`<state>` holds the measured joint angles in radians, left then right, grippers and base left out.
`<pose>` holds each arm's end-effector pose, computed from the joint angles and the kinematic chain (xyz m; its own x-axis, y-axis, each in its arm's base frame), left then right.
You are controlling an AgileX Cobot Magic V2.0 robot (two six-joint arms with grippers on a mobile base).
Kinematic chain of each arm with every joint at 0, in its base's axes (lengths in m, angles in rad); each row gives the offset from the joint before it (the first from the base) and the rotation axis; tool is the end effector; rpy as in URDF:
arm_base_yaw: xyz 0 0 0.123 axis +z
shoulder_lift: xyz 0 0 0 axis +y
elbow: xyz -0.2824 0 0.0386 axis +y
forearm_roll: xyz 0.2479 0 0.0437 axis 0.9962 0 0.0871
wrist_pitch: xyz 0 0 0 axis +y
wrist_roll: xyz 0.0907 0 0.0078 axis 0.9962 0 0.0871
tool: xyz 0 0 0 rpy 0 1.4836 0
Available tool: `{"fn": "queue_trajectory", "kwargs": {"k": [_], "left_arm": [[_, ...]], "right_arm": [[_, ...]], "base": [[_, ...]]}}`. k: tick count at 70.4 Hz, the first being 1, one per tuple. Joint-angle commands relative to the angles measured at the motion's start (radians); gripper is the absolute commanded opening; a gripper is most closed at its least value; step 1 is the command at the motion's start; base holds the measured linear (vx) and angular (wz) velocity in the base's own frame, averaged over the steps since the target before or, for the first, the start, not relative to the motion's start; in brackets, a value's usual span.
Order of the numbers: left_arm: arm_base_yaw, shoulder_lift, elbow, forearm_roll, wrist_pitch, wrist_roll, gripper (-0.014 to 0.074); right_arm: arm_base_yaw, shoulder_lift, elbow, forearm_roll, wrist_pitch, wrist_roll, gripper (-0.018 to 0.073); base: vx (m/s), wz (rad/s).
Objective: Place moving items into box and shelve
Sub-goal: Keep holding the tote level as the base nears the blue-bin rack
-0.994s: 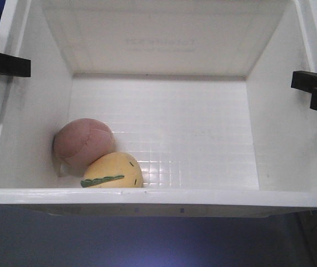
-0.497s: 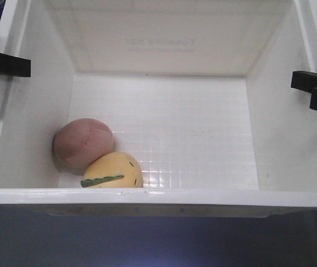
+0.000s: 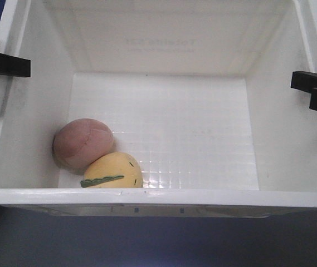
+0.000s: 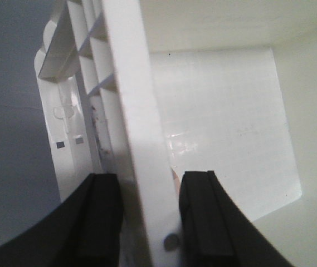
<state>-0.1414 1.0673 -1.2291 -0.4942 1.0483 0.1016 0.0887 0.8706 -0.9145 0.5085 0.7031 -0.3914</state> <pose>0.1890 -0.0647 0.4158 -0.7294 -0.0438 -0.6827 0.3154 0.8640 -0.3925 0.1656 0.0435 0.3764 -0.4867 -0.0332 -0.8729 -0.3532 0.9214 0.1619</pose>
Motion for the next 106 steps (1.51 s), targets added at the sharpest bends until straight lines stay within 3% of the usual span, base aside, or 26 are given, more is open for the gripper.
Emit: {"fn": "queue_trajectory", "kwargs": {"k": [1,106], "left_arm": [[-0.012,-0.027,-0.048,-0.146,-0.109,0.022,-0.0006],[-0.012,-0.027,-0.048,-0.146,-0.109,0.022,-0.0006]], "right_arm": [[0.005,-0.017,-0.043,0.096,-0.102,-0.024,-0.0004],[0.005,-0.017,-0.043,0.096,-0.103,-0.024,-0.0004]], "base": [[0.08,0.29],[0.05,0.23]]}}
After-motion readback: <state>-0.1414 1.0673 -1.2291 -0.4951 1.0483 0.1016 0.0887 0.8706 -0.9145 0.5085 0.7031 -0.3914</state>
